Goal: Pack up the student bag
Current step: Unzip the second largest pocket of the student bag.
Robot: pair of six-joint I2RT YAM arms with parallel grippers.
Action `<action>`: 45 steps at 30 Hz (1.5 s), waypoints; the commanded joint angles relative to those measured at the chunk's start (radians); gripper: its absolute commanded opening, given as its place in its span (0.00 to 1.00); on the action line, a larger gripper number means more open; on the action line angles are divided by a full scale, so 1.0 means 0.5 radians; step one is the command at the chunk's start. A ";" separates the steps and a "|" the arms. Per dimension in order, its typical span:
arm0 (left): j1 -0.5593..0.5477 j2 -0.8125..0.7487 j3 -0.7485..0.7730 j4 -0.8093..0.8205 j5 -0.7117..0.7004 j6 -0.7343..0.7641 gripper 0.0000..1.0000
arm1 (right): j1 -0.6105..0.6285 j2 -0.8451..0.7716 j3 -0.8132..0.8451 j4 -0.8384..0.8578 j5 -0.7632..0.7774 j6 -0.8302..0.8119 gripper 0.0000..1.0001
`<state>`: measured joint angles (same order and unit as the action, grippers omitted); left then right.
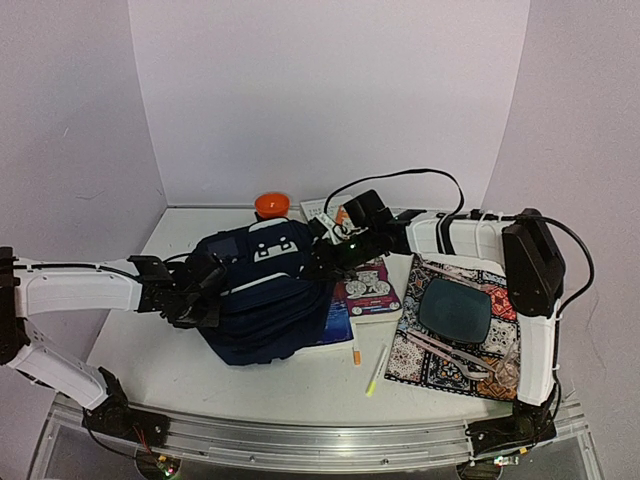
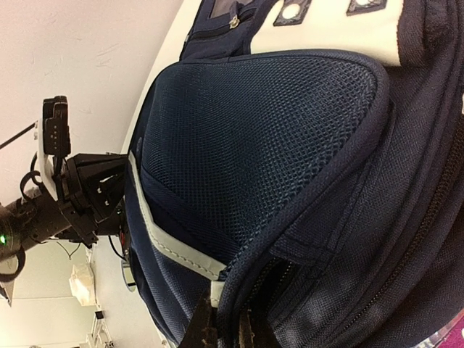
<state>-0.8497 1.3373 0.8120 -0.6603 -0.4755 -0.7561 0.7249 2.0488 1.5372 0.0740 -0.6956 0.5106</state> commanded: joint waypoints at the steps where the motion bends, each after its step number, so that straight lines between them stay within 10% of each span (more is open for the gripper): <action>1: 0.104 -0.052 0.052 0.021 -0.091 0.236 0.00 | -0.049 -0.041 0.090 -0.225 -0.262 -0.191 0.00; 6: 0.102 -0.180 0.039 0.206 0.265 0.401 0.00 | -0.049 -0.057 0.115 -0.217 -0.045 -0.105 0.01; 14: 0.101 -0.357 0.057 0.271 0.641 0.423 0.00 | -0.031 -0.174 -0.011 0.008 0.358 0.238 0.43; 23: 0.083 -0.308 0.068 0.297 0.860 0.430 0.00 | 0.102 -0.465 -0.371 0.153 0.811 0.442 0.65; 45: -0.009 -0.137 0.235 0.513 1.106 0.360 0.00 | 0.436 -0.434 -0.681 0.602 0.922 1.122 0.73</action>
<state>-0.8408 1.3010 0.8455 -0.5480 0.0297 -0.5574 0.9393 1.8082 1.2057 0.3243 -0.2424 0.9943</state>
